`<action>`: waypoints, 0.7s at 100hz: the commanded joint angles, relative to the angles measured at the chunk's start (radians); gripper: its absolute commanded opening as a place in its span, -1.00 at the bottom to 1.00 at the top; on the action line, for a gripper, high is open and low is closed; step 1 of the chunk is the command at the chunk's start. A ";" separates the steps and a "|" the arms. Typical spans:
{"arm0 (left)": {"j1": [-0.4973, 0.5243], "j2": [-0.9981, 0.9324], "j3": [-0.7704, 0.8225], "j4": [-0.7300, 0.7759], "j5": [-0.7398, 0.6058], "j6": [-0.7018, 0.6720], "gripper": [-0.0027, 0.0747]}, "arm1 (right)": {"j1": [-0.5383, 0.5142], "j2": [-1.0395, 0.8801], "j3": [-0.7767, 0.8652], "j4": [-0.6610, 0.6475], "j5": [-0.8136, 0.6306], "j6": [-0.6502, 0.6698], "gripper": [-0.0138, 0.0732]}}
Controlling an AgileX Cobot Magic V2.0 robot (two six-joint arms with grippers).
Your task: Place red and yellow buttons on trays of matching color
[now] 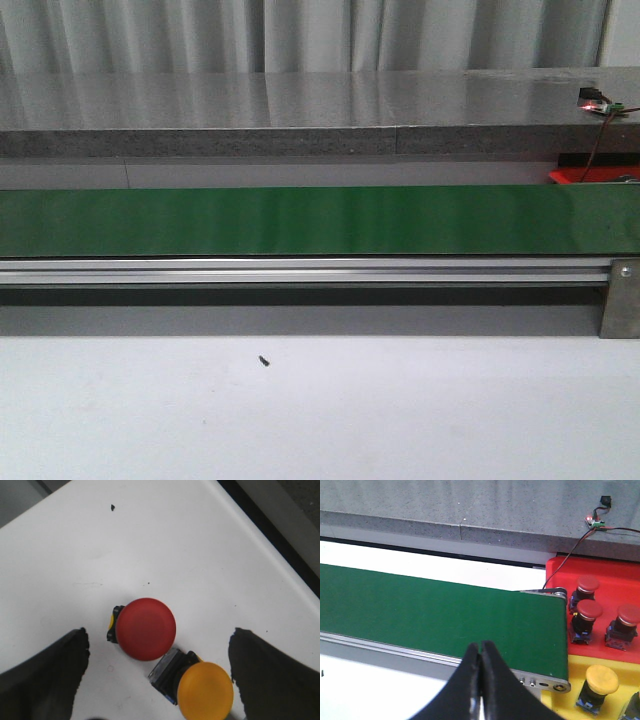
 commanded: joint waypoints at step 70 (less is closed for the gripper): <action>0.004 0.049 -0.079 -0.035 -0.086 -0.054 -0.04 | 0.001 0.002 -0.023 0.020 -0.058 -0.008 -0.82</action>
